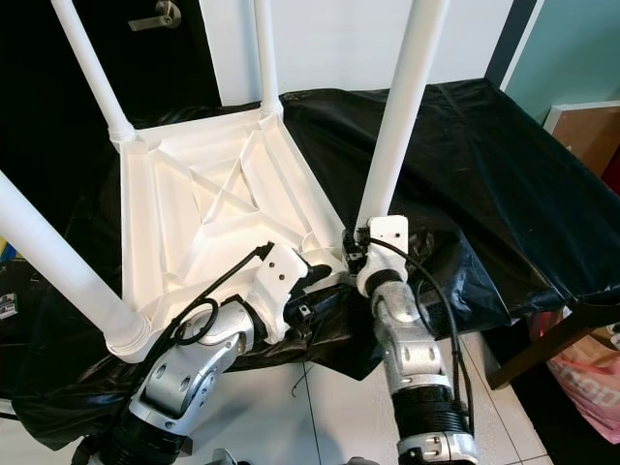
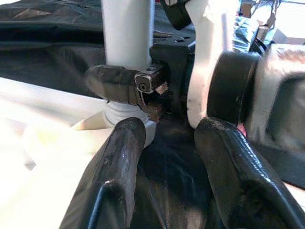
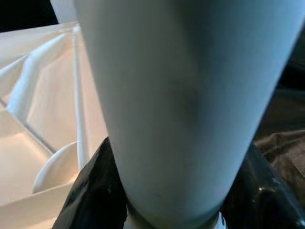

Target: Building children table

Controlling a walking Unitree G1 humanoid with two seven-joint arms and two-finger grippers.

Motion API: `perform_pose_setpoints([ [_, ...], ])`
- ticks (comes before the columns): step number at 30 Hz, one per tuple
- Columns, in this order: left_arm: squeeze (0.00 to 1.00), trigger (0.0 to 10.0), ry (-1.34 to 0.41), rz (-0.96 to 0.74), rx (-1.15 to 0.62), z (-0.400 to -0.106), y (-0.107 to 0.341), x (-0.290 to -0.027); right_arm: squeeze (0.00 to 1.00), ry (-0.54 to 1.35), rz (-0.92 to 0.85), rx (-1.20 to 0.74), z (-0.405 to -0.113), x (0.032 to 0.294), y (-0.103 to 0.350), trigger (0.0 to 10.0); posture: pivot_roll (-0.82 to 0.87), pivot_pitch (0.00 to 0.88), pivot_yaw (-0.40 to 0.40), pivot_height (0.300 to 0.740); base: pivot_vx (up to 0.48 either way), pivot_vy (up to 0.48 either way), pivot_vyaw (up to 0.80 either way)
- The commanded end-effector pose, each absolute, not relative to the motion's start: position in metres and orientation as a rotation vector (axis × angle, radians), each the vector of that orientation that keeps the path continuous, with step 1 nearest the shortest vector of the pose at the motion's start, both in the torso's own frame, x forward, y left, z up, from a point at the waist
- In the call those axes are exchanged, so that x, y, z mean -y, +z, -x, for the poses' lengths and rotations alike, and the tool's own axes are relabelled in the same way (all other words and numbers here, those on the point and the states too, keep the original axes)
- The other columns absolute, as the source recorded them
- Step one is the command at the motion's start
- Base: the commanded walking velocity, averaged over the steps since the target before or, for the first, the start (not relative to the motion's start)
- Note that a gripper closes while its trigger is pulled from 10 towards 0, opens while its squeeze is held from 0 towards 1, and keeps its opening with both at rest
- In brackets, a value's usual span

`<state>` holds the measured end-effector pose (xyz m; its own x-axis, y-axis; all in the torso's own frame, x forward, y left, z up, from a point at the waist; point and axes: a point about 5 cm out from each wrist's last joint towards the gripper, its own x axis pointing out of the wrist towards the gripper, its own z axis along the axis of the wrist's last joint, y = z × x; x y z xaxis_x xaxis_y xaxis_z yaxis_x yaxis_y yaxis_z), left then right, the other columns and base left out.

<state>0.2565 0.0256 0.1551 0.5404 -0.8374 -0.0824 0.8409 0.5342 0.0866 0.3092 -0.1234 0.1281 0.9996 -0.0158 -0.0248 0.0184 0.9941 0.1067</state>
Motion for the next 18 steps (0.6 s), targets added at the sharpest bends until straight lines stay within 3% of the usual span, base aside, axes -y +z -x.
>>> perform_pose_setpoints([
  [1,0.00,10.0,-0.967,-0.120,-0.038,-0.257,0.155,-0.028,0.00,-0.013,-0.168,-0.149,-0.302,0.115,0.106,10.0,-0.02,0.069,0.004,0.740,0.000,0.000,0.00],
  [18,0.00,10.0,-0.959,-0.119,-0.035,-0.259,0.156,-0.028,0.00,0.015,-0.125,-0.147,-0.298,0.106,0.114,10.0,-0.02,0.062,-0.009,0.740,0.000,0.000,0.00],
])
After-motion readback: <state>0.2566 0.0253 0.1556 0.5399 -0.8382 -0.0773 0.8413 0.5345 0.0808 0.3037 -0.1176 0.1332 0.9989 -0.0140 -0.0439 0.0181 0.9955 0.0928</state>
